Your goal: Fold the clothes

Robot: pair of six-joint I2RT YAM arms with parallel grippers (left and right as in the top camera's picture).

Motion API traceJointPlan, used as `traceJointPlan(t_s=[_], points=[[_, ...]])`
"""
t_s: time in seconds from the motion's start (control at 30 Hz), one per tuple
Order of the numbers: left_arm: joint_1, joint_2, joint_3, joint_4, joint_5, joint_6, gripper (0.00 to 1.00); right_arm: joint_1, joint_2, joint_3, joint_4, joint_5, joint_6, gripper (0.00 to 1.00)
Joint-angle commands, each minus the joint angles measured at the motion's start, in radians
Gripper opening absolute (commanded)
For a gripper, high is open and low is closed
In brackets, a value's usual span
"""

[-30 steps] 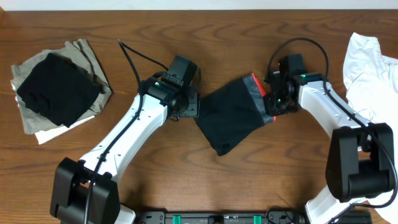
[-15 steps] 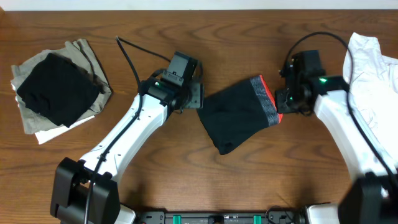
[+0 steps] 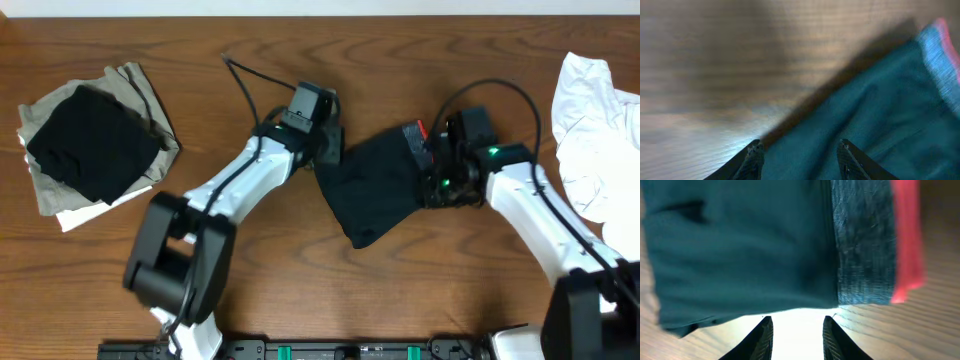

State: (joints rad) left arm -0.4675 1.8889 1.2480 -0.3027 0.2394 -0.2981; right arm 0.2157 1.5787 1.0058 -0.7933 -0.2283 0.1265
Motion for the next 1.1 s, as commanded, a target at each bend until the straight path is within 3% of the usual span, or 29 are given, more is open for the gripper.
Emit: traceJointPlan(t_s=[0.0,0.4,0.57,0.83,1.07], points=[[0.002,0.061,0.000,-0.011,0.130,0.016,0.50,0.007,0.039,-0.063,0.063,-0.011,0.034,0.31],[-0.014,0.129,0.000,-0.450,0.199,-0.011,0.50,0.005,0.153,-0.113,0.431,0.109,0.034,0.59],[-0.050,0.129,0.000,-0.592,0.207,-0.021,0.37,0.005,0.163,-0.113,0.540,0.119,0.034,0.66],[-0.086,0.101,0.000,-0.635,0.206,-0.007,0.35,0.006,0.152,-0.106,0.489,0.119,0.033,0.66],[-0.033,-0.076,0.000,-0.642,0.167,0.032,0.36,0.006,0.036,-0.072,0.373,0.119,-0.011,0.66]])
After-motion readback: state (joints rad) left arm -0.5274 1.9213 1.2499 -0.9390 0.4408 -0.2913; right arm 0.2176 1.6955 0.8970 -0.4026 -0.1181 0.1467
